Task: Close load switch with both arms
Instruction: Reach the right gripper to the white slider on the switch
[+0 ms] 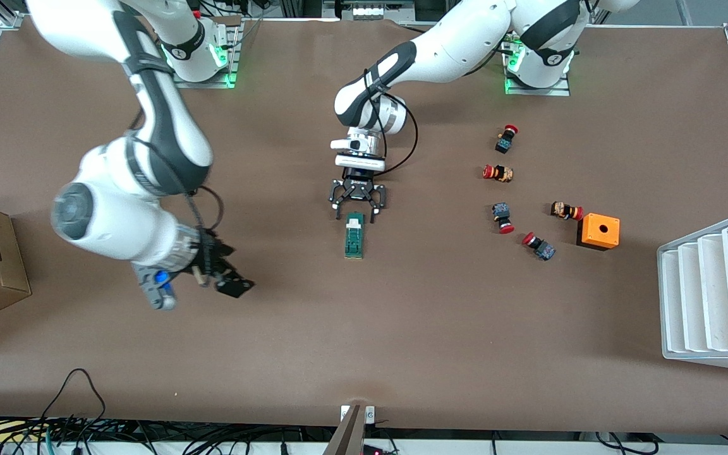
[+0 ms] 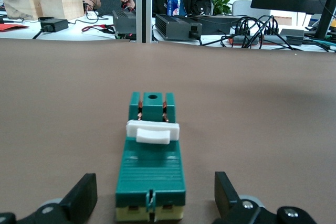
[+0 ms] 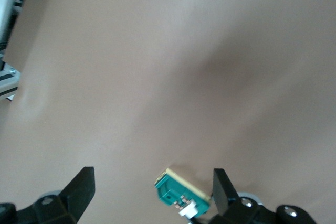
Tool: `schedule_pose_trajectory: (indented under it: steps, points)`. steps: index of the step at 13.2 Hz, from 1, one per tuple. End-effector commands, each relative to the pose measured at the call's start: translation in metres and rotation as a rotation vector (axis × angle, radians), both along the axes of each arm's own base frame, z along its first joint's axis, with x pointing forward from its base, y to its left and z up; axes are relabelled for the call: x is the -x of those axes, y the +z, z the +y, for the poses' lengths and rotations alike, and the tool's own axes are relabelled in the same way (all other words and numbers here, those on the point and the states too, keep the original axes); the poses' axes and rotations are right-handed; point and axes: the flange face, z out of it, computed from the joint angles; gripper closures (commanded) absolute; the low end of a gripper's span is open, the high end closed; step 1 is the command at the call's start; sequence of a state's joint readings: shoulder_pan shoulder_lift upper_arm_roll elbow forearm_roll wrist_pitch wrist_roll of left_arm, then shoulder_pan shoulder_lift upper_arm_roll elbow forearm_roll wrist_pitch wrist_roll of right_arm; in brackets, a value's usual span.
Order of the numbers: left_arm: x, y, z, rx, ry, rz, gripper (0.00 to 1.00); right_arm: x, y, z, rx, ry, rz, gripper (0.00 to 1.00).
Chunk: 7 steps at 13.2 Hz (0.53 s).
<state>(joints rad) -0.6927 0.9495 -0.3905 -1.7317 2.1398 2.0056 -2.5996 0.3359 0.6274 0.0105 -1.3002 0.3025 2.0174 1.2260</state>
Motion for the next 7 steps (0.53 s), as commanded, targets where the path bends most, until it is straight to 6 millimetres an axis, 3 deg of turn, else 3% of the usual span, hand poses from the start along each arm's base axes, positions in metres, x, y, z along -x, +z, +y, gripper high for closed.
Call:
schedule_pose_trajectory:
  steps: [1,4,7]
  points:
    - [-0.003,-0.005,-0.012,-0.014,-0.023,-0.024,0.15,0.012,-0.017,0.055,-0.011,-0.131,0.035,0.01]
    - [-0.003,-0.006,-0.011,-0.015,-0.024,-0.024,0.26,0.033,-0.030,0.098,-0.017,-0.203,0.038,0.01]
    - [-0.006,-0.009,-0.006,-0.025,-0.020,-0.026,0.28,0.057,-0.054,0.136,0.000,-0.225,0.054,0.02]
